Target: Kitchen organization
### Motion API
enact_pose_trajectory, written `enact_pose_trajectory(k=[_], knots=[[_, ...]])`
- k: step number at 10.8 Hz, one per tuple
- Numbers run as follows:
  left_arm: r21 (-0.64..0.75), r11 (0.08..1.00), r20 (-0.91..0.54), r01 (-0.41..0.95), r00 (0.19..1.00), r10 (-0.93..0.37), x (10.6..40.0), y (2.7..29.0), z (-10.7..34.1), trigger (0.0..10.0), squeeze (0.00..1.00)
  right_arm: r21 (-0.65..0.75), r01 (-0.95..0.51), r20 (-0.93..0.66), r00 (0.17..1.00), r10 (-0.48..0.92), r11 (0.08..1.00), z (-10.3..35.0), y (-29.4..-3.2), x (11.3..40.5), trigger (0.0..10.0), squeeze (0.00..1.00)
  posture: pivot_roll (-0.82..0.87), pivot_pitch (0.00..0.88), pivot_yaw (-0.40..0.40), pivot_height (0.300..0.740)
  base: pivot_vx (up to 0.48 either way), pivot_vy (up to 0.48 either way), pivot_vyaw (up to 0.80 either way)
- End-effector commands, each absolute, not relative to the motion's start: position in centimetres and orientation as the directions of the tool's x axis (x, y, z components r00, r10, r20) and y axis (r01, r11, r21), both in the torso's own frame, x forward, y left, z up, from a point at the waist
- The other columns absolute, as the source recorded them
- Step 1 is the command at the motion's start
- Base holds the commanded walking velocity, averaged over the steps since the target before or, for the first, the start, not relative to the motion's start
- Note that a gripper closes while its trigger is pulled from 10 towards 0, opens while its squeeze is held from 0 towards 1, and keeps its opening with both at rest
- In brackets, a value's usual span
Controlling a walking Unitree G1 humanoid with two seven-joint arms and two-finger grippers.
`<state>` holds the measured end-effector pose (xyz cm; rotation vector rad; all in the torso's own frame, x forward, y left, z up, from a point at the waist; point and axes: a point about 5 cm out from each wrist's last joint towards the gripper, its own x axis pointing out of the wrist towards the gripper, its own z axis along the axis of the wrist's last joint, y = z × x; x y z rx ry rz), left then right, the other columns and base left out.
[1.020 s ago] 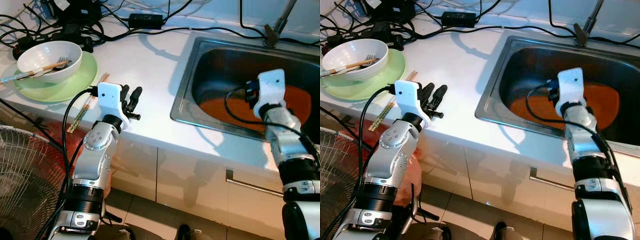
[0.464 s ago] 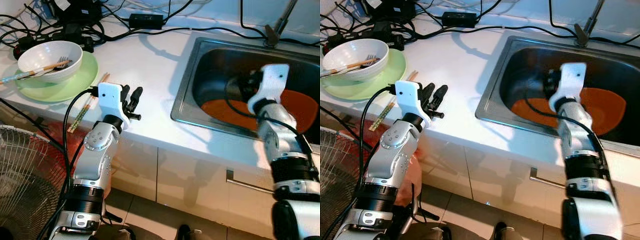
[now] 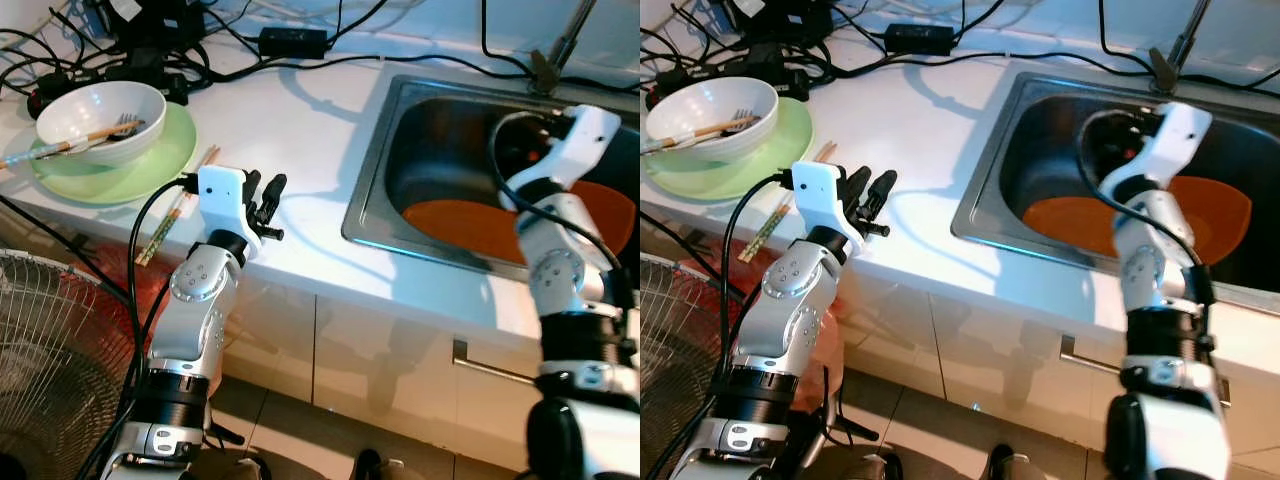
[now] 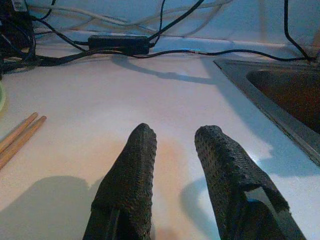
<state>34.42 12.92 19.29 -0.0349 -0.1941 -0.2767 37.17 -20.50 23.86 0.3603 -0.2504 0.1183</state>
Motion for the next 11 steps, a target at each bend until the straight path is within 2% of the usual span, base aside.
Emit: enact_pose_trajectory(k=[1, 3, 7, 8, 11], knots=[[-0.005, 0.966, 0.19, 0.257, 0.949, -0.252, 34.2, 13.2, 19.0, 10.0, 0.0, 0.355, -0.172, 0.266, 0.961, 0.077, 0.919, 23.7, -20.5, 36.8, 10.0, 0.0, 0.08, 0.181, 0.005, 0.74, 0.0, 0.0, 0.0], [-0.009, 0.973, 0.208, 0.233, 0.952, -0.226, 34.1, 13.7, 19.3, 10.0, 0.0, 0.467, -0.294, 0.285, 0.943, 0.173, 0.834, 23.5, -19.0, 36.2, 10.0, 0.0, 0.08, 0.18, 0.006, 0.74, 0.0, 0.0, 0.0], [0.002, 0.984, 0.223, 0.178, 0.959, -0.174, 33.1, 13.8, 18.9, 10.0, 0.0, 0.486, -0.299, 0.209, 0.952, 0.223, 0.821, 20.8, -17.3, 35.5, 10.0, 0.0, 0.09, 0.177, 0.011, 0.74, 0.0, 0.0, 0.0], [0.012, 0.99, 0.238, 0.143, 0.961, -0.141, 32.9, 13.9, 19.0, 10.0, 0.0, 0.488, -0.3, 0.2, 0.953, 0.229, 0.82, 20.6, -17.4, 35.5, 10.0, 0.0, 0.09, 0.177, 0.01, 0.74, 0.0, 0.0, 0.0], [0.058, 0.988, 0.328, 0.141, 0.932, -0.152, 31.2, 12.8, 20.7, 10.0, 0.0, 0.479, -0.295, 0.19, 0.954, 0.23, 0.827, 20.3, -17.6, 35.5, 10.0, 0.0, 0.1, 0.174, 0.014, 0.74, 0.0, 0.0, 0.0]])
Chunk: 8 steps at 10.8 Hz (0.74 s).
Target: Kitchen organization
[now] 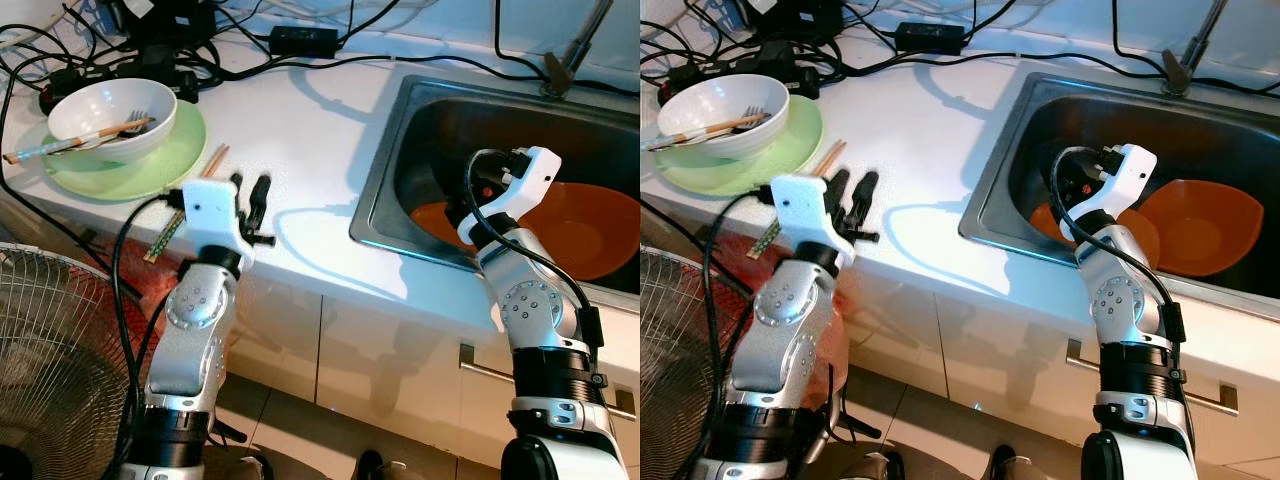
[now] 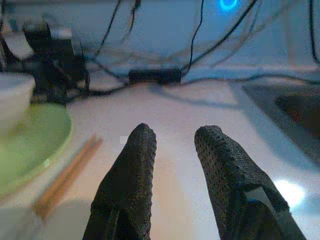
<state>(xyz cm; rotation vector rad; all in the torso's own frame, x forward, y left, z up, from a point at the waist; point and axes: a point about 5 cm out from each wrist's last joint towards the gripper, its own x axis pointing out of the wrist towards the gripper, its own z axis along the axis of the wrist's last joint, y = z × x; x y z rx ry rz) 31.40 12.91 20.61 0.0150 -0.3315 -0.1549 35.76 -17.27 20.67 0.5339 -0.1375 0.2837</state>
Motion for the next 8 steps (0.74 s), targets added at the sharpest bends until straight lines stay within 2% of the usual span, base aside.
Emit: enact_pose_trajectory(k=[1, 3, 4, 5, 6, 7, 8], knots=[[0.046, 0.989, 0.35, 0.141, 0.925, -0.148, 30.8, 12.9, 21.3, 10.0, 0.0, 0.478, -0.293, 0.185, 0.955, 0.232, 0.828, 20.2, -17.6, 35.6, 10.0, 0.0, 0.11, 0.173, 0.016, 0.74, 0.0, 0.0, 0.0], [0.038, 0.988, 0.337, 0.152, 0.929, -0.156, 29.8, 13.7, 20.4, 10.0, 0.0, 0.477, -0.296, 0.185, 0.954, 0.236, 0.828, 20.1, -17.4, 35.6, 10.0, 0.0, 0.12, 0.162, 0.02, 0.74, 0.0, 0.0, 0.0], [0.016, 0.99, 0.303, 0.141, 0.943, -0.139, 29.6, 15.0, 19.3, 10.0, 0.0, 0.477, -0.29, 0.182, 0.956, 0.23, 0.83, 20.0, -17.5, 35.7, 10.0, 0.0, 0.12, 0.162, 0.02, 0.74, 0.0, 0.0, 0.0], [-0.04, 0.996, 0.282, 0.076, 0.957, -0.061, 29.6, 17.0, 18.8, 10.0, 0.0, 0.475, -0.285, 0.179, 0.958, 0.225, 0.832, 19.9, -17.7, 35.7, 10.0, 0.0, 0.12, 0.162, 0.019, 0.74, 0.0, 0.0, 0.0], [-0.051, 0.997, 0.288, 0.065, 0.956, -0.048, 29.6, 17.9, 18.7, 10.0, 0.0, 0.47, -0.284, 0.179, 0.958, 0.225, 0.836, 19.9, -17.7, 35.7, 10.0, 0.0, 0.12, 0.162, 0.019, 0.74, 0.0, 0.0, 0.0], [-0.03, 0.997, 0.303, 0.072, 0.951, -0.059, 29.4, 19.1, 19.0, 10.0, 0.0, 0.468, -0.282, 0.183, 0.958, 0.221, 0.838, 20.0, -17.8, 35.7, 10.0, 0.0, 0.12, 0.162, 0.018, 0.74, 0.0, 0.0, 0.0], [0.04, 0.991, 0.309, 0.131, 0.941, -0.137, 28.7, 19.4, 19.8, 10.0, 0.0, 0.46, -0.274, 0.188, 0.96, 0.209, 0.844, 20.1, -18.0, 35.7, 10.0, 0.0, 0.13, 0.171, 0.015, 0.74, 0.0, 0.0, 0.0]])
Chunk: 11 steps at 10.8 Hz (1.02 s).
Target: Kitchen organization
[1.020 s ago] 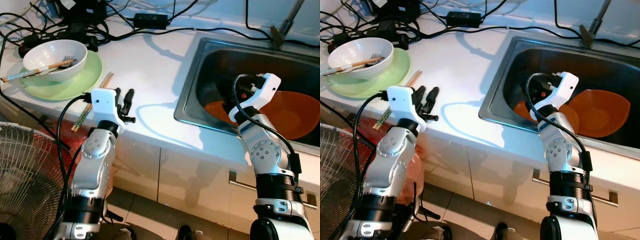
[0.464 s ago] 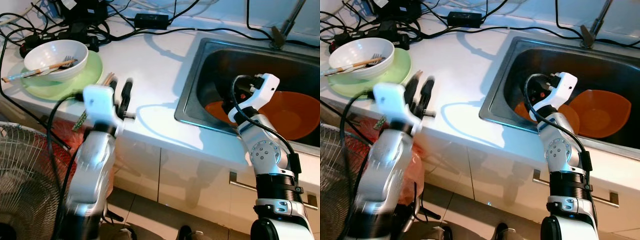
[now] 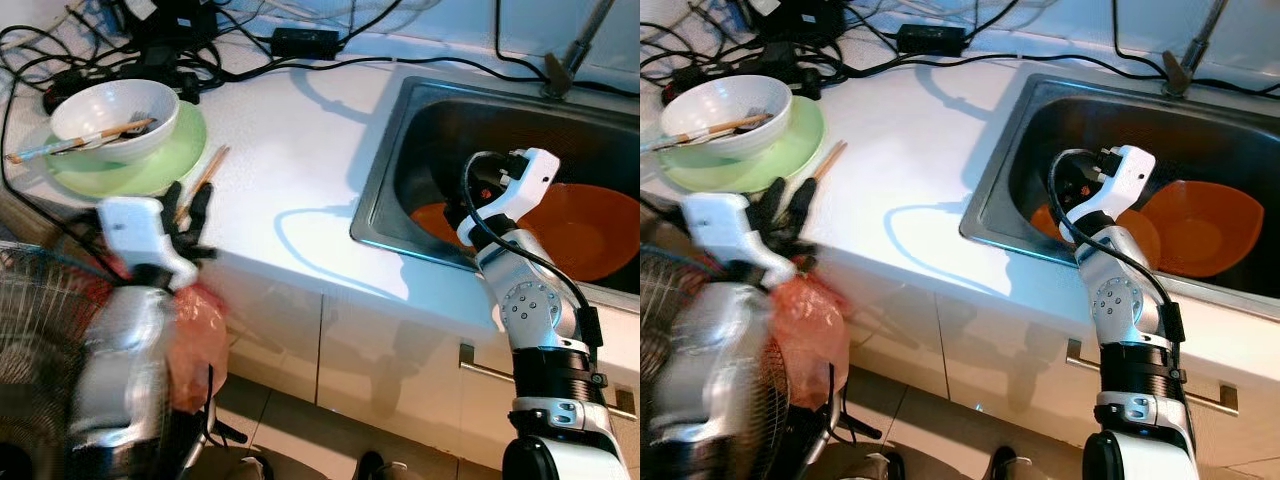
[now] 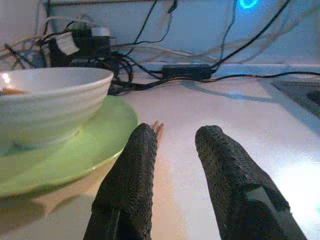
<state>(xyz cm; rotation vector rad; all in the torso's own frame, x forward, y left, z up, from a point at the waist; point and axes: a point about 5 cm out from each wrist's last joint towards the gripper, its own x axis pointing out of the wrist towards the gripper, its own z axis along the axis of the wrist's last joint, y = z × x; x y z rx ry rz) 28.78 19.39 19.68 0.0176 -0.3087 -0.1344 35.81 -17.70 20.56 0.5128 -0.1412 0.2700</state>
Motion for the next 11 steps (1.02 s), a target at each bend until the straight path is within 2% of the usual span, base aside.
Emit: enact_pose_trajectory(k=[1, 3, 6, 10, 11], knots=[[0.045, 0.982, 0.288, 0.185, 0.939, -0.19, 28.2, 18.8, 19.7, 10.0, 0.0, 0.463, -0.269, 0.185, 0.961, 0.205, 0.845, 20.1, -18.0, 35.8, 10.0, 0.0, 0.13, 0.173, 0.014, 0.74, 0.0, 0.0, 0.0], [0.092, 0.966, 0.261, 0.24, 0.931, -0.256, 27.2, 18.0, 19.9, 10.0, 0.0, 0.458, -0.27, 0.183, 0.961, 0.207, 0.847, 20.2, -18.1, 35.9, 10.0, 0.0, 0.13, 0.18, 0.009, 0.74, 0.0, 0.0, 0.0], [0.078, 0.987, 0.292, 0.138, 0.944, -0.155, 26.4, 20.4, 21.6, 10.0, 0.0, 0.453, -0.268, 0.189, 0.961, 0.203, 0.85, 20.4, -18.2, 36.1, 10.0, 0.0, 0.15, 0.183, 0.006, 0.74, 0.0, 0.0, 0.0], [0.084, 0.996, 0.211, 0.043, 0.976, -0.06, 24.4, 20.5, 18.5, 10.0, 0.0, 0.451, -0.264, 0.18, 0.963, 0.202, 0.853, 20.1, -18.1, 36.3, 10.0, 0.0, 0.15, 0.189, -0.002, 0.74, 0.0, 0.0, 0.0], [0.093, 0.996, 0.214, -0.012, 0.977, -0.008, 23.9, 21.4, 18.4, 10.0, 0.0, 0.449, -0.266, 0.181, 0.962, 0.204, 0.853, 20.1, -18.1, 36.3, 10.0, 0.0, 0.15, 0.191, -0.004, 0.74, 0.0, 0.0, 0.0]])
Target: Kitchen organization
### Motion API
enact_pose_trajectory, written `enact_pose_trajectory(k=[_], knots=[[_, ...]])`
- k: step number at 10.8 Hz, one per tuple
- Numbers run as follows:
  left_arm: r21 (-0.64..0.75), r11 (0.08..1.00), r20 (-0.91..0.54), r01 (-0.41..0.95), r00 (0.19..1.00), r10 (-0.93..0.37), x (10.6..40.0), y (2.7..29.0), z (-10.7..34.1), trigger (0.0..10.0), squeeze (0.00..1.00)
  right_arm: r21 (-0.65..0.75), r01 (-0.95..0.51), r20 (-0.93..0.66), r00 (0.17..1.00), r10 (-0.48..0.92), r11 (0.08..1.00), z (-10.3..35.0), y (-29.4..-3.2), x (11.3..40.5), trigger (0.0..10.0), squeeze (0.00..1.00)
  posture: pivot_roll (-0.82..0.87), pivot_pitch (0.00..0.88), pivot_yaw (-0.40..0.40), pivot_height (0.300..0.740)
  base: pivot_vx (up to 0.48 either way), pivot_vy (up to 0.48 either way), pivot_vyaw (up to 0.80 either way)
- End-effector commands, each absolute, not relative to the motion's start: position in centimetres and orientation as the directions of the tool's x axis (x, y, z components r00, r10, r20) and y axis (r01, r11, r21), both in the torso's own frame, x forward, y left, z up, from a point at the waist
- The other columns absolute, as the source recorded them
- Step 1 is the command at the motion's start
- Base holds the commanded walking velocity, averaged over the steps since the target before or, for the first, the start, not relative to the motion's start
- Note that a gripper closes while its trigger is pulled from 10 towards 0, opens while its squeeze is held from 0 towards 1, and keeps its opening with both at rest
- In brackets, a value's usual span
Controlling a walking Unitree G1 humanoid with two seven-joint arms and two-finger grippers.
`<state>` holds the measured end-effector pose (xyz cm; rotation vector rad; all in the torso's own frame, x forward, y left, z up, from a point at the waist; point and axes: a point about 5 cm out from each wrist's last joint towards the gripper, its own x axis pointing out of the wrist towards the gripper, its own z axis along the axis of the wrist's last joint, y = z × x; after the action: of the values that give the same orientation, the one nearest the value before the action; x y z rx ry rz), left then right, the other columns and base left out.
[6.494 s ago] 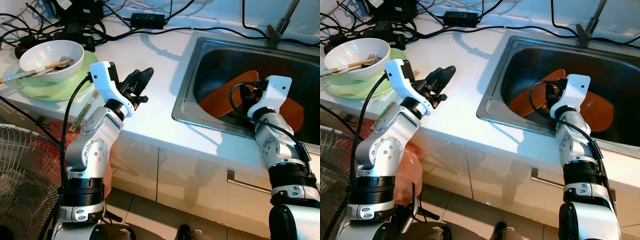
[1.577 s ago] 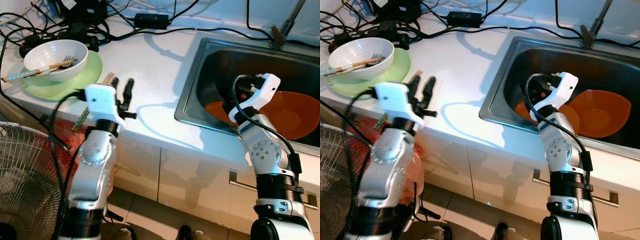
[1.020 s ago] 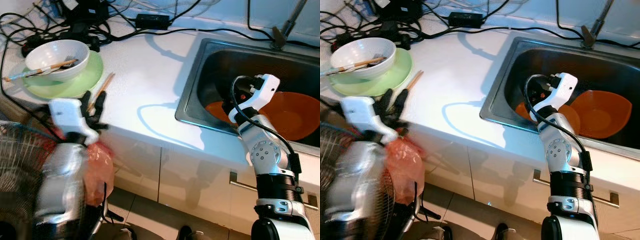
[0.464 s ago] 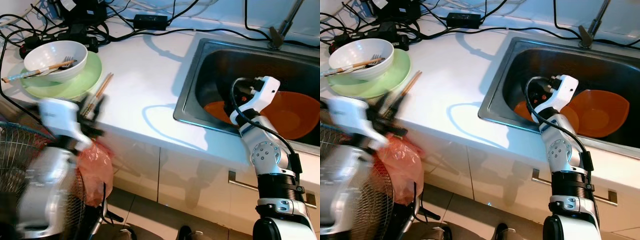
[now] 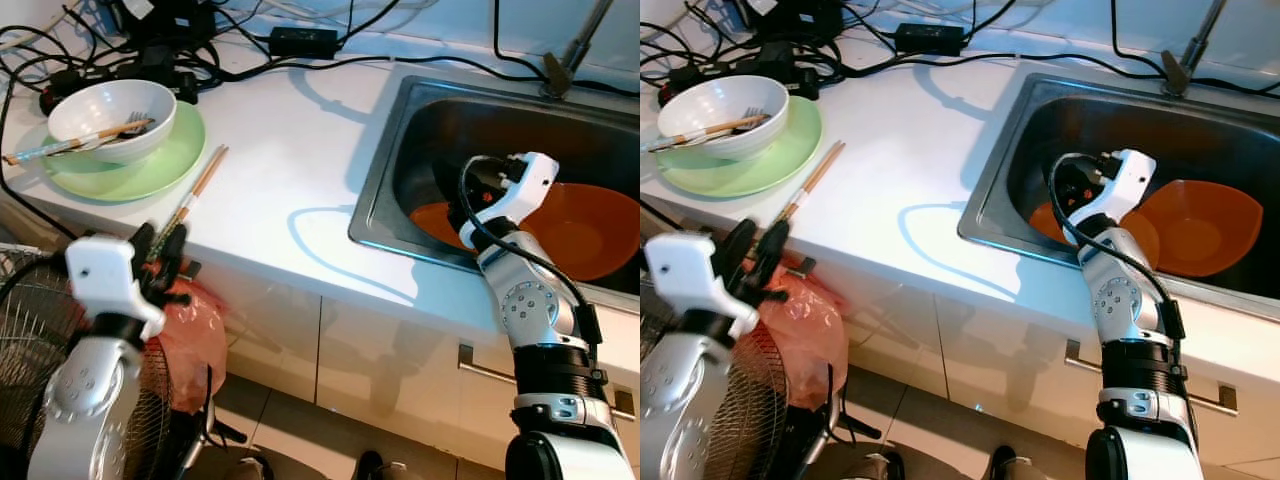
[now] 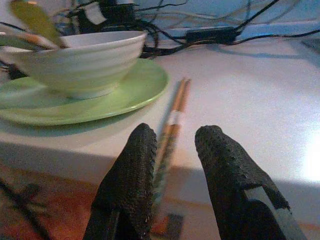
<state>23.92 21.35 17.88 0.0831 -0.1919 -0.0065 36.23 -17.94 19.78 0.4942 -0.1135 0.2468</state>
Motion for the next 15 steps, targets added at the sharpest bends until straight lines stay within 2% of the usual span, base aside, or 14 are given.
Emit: enact_pose_trajectory(k=[1, 7, 15], knots=[[0.104, 0.993, 0.224, -0.049, 0.974, 0.025, 23.3, 22.1, 18.6, 10.0, 0.0, 0.448, -0.265, 0.182, 0.962, 0.204, 0.854, 20.1, -18.1, 36.3, 10.0, 0.0, 0.16, 0.191, -0.005, 0.74, 0.0, 0.0, 0.0], [0.082, 0.991, 0.206, -0.106, 0.975, 0.087, 22.4, 22.6, 18.1, 10.0, 0.0, 0.447, -0.274, 0.179, 0.96, 0.215, 0.852, 20.1, -17.8, 36.6, 10.0, 0.0, 0.17, 0.193, -0.011, 0.74, 0.0, 0.0, 0.0], [0.114, 0.991, 0.151, -0.066, 0.987, 0.048, 22.9, 22.5, 16.8, 10.0, 0.0, 0.442, -0.273, 0.173, 0.961, 0.218, 0.854, 19.8, -17.6, 36.5, 10.0, 0.0, 0.16, 0.183, -0.007, 0.74, 0.0, 0.0, 0.0]])
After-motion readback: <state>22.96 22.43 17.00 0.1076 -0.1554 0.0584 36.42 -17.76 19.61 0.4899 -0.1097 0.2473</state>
